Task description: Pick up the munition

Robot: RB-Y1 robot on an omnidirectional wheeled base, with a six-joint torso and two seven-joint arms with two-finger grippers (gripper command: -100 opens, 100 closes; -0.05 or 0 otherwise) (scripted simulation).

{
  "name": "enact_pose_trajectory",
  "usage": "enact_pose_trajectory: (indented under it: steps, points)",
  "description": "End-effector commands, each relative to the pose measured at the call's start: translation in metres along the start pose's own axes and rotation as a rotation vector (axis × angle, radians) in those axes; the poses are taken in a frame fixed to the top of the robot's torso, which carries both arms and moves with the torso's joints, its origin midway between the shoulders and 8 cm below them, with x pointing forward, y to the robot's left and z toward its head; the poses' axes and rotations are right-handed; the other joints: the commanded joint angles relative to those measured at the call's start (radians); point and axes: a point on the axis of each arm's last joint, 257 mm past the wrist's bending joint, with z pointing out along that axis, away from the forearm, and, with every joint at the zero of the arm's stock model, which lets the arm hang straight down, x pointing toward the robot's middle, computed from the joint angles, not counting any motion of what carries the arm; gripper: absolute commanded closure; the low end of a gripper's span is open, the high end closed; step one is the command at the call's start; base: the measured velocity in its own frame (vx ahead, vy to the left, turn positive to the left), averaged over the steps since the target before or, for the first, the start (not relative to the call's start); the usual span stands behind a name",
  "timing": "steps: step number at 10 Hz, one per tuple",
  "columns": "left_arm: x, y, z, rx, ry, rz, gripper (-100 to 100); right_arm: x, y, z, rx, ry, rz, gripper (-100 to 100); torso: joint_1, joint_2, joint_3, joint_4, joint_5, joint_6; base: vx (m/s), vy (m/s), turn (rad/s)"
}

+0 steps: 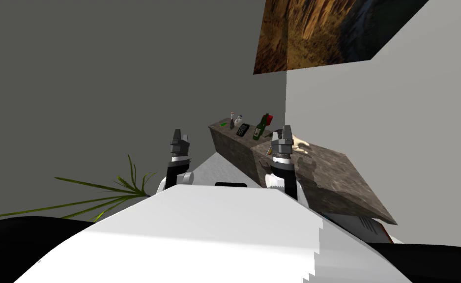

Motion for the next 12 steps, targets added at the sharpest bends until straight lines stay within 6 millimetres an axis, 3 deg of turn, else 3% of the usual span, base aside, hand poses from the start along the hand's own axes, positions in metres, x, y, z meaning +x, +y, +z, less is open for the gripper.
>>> enact_pose_trajectory:
  steps: [1, 7, 12]
  points:
    - [0.000, 0.000, 0.000, 0.000, 0.000, 0.000, 0, 0.002, -0.009, -0.008, 0.034, 0.054, -0.078, -100, 0.000, 0.000, 0.000, 0.000, 0.000, 0.000, -0.016, 0.021, 0.048]
    - [0.000, 0.000, 0.000, 0.000, 0.000, 0.000, 0, -0.001, -0.050, -0.051, 0.181, 0.237, -0.393, -100, 0.003, 0.003, 0.002, 0.001, 0.001, 0.000, -0.032, 0.048, 0.050]
    - [0.000, 0.000, 0.000, 0.000, 0.000, 0.000, 0, -0.016, -0.090, -0.107, 0.323, 0.450, -0.729, -100, 0.002, 0.002, 0.001, 0.000, 0.001, 0.000, -0.021, 0.039, 0.082]
